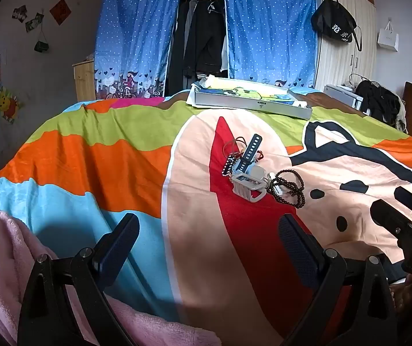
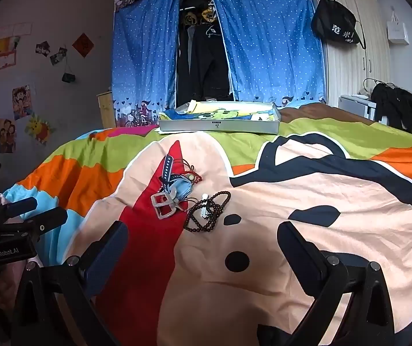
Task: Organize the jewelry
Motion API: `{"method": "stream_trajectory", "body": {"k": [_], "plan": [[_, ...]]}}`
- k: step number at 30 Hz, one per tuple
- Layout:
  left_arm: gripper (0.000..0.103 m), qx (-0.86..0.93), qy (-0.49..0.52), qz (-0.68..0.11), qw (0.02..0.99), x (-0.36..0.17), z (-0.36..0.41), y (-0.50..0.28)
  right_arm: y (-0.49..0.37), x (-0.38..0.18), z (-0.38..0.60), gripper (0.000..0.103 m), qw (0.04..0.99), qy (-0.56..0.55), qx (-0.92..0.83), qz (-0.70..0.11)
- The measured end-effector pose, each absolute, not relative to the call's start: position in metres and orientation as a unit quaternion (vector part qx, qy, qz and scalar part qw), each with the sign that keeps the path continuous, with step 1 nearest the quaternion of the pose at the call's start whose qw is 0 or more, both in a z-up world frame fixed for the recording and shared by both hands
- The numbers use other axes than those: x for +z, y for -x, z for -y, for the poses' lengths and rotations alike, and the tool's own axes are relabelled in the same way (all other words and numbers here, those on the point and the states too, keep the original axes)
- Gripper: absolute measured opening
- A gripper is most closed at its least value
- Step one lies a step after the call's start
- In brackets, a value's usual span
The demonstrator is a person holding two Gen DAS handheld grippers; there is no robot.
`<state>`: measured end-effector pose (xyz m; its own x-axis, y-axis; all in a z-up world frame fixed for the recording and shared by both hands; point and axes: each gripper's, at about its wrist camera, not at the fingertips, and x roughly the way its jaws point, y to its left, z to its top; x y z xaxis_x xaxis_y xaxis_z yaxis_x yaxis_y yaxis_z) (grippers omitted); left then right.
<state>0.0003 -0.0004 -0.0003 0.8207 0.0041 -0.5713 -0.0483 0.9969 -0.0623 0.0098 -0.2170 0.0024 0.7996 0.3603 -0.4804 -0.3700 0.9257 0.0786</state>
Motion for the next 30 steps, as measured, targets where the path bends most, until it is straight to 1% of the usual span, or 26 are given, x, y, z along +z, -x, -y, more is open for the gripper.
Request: {"method": "stream_trajectory", "body": {"k": [30], "plan": [[0.094,0.013,0.036,-0.298,0.954,0.0001,0.0001,0.0001,-0.0113,0.0006,0.2185,0.103,0.949,0.015,0.191,-0.251]]}}
